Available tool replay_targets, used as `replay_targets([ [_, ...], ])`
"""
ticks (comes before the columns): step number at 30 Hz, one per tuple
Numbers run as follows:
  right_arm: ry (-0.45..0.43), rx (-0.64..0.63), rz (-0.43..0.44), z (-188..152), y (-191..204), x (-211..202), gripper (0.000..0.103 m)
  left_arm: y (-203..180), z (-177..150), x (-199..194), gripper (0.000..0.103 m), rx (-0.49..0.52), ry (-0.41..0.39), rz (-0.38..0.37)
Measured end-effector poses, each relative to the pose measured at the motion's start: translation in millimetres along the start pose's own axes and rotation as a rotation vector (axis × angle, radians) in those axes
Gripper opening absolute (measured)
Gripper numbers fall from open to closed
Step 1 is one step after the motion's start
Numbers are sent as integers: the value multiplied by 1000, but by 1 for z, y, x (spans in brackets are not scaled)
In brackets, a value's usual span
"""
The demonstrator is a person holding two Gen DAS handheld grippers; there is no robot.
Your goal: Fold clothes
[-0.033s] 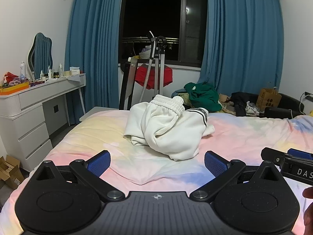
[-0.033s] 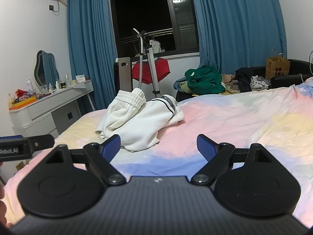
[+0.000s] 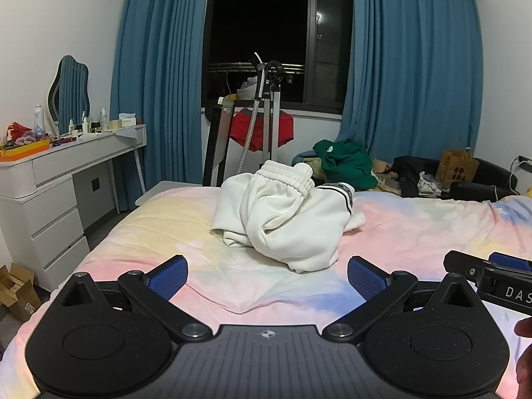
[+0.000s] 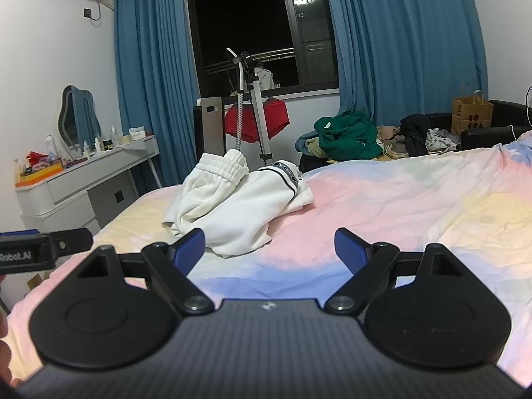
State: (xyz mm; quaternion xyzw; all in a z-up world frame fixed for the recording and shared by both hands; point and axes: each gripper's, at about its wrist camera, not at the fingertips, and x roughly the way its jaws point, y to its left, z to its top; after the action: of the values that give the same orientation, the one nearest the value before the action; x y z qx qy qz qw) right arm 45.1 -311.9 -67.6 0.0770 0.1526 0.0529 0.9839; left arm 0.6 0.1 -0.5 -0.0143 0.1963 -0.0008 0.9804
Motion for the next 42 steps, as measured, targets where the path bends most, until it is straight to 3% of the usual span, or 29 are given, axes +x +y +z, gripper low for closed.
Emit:
replay_targets([
  [42,-27,12,-13,1,-1,-4,86,9,-9,16,103,-14,18,18],
])
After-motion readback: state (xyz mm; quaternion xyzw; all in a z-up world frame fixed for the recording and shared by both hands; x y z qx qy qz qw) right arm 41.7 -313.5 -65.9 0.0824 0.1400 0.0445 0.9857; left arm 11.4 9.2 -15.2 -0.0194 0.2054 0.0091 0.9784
